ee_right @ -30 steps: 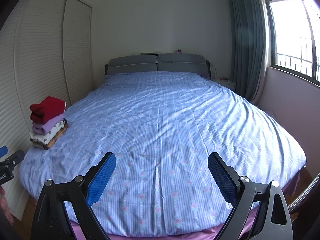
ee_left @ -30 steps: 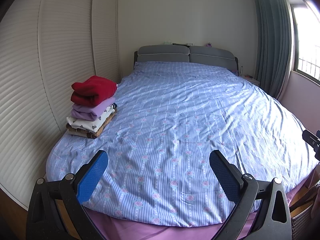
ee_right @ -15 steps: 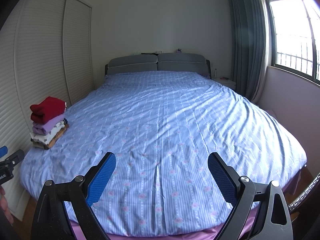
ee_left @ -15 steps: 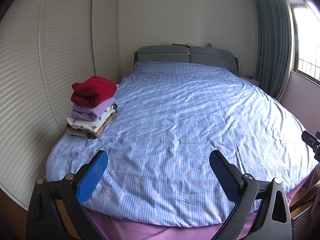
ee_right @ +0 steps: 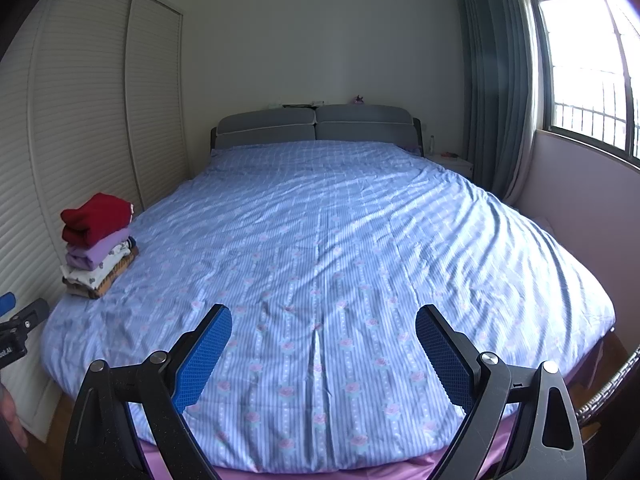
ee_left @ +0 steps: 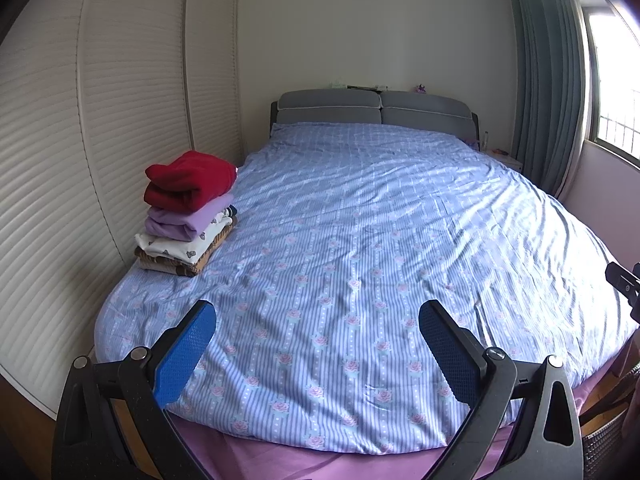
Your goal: Fold small clothes
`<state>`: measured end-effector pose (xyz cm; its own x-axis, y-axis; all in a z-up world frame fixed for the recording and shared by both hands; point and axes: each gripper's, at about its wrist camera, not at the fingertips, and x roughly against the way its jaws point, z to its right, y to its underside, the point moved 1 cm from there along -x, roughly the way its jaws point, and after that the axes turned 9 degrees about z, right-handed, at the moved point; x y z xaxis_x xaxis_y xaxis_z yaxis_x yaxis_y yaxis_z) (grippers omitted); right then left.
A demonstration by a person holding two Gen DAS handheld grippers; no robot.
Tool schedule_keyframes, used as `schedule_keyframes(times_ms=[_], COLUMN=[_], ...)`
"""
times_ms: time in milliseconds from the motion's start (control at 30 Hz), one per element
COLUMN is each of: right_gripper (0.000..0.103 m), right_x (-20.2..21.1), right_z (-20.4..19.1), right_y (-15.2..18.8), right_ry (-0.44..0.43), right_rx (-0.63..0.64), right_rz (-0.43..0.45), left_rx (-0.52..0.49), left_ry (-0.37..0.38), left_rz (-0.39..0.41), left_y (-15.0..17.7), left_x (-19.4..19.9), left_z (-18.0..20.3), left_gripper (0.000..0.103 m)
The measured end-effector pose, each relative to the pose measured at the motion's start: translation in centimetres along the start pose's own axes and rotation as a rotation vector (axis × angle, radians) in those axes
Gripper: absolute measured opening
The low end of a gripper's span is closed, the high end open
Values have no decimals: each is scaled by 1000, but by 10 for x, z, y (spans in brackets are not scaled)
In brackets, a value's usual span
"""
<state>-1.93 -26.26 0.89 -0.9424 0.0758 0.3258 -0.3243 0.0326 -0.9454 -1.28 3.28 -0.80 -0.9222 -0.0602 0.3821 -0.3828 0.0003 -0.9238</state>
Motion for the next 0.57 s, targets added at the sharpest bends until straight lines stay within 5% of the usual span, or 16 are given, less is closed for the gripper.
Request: schedule_keyframes(times_ms=[567], right_gripper=[94], right_x=[-2], right_z=[-5], right_y=[5], right_ry=[4], right_rx=[5], right_rz=[-12], left_rx=[-2], left_ry=[21], left_rz=[-5], left_y=[1], left_x=[-8], left_z=[-2], left_gripper=[103])
